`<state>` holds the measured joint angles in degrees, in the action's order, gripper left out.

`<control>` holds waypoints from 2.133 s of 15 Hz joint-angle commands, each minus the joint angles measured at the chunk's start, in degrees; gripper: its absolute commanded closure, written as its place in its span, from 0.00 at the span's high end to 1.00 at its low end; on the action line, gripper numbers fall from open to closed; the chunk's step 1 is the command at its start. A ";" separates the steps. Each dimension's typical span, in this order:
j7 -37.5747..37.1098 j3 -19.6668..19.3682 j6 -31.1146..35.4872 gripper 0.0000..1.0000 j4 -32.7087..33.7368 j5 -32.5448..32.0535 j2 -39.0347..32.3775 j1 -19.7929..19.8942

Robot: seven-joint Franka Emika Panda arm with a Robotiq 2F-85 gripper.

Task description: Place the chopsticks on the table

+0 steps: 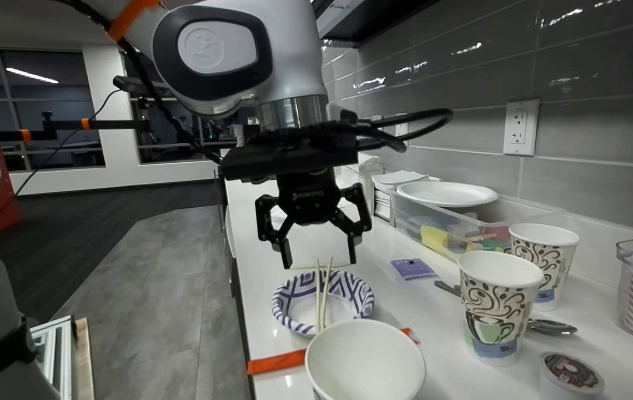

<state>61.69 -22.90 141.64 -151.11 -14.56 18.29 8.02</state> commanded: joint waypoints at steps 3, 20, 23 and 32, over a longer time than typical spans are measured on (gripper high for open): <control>-0.06 2.01 -0.03 1.00 -0.06 0.74 -0.92 1.88; 16.49 1.13 7.43 0.86 -1.99 10.98 -7.31 0.08; 19.39 1.37 9.57 0.62 -2.27 12.97 -8.93 0.04; 21.73 3.32 13.02 0.00 -2.23 11.70 -10.00 1.53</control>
<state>82.67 -20.88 154.43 -153.23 -2.52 8.00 8.29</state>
